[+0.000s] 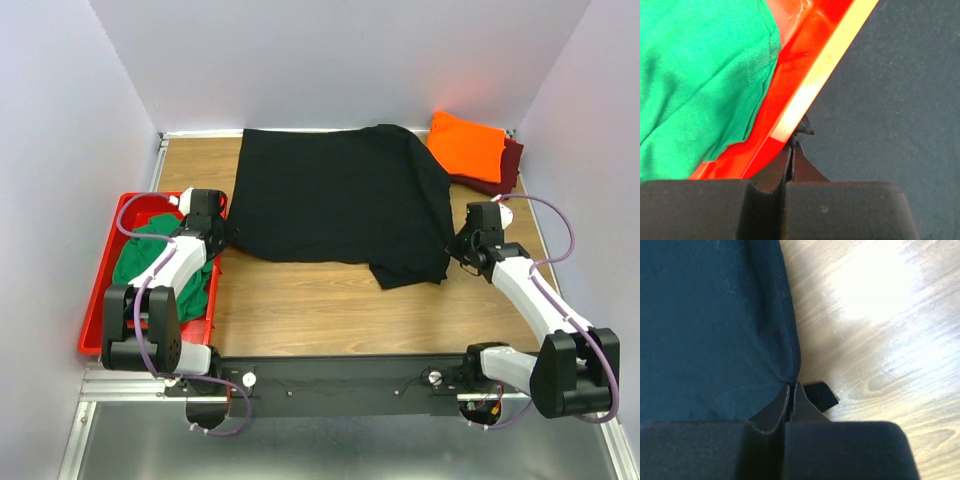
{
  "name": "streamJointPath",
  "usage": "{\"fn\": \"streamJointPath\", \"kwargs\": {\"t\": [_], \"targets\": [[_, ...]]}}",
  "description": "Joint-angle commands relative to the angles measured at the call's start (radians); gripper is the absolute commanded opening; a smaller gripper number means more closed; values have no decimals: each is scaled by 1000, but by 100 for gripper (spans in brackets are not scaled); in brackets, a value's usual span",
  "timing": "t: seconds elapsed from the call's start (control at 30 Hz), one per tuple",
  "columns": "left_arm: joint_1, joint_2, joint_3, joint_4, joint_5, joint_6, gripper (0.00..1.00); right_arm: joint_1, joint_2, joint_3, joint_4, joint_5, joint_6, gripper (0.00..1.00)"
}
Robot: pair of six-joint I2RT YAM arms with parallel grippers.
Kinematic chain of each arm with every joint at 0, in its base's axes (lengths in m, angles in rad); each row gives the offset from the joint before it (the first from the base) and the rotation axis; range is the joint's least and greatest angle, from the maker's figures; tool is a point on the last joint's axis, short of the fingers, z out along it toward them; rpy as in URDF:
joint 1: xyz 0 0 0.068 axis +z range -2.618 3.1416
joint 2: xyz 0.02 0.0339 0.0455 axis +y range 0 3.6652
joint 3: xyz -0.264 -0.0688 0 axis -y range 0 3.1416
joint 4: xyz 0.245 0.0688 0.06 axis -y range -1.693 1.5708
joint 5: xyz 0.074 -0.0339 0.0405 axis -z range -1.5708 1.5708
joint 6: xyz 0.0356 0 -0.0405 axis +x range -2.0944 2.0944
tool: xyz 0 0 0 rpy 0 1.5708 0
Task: Fold and stack the t-shirts
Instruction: Flatten the tshirt out
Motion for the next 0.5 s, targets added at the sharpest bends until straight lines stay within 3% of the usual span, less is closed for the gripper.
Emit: {"fn": "streamJointPath", "kwargs": {"t": [0.0, 0.37, 0.4, 0.47], "targets": [[11, -65, -21, -64, -65, 6, 0, -15, -38, -28, -83, 32, 8, 3], [11, -185, -75, -103, -63, -5, 0, -30, -119, -30, -154, 38, 39, 8], [11, -194, -84, -105, -63, -6, 0, -30, -124, -28, -159, 35, 40, 11], [11, -212, -91, -104, -61, -2, 0, -30, -127, -28, -163, 32, 46, 27]]}}
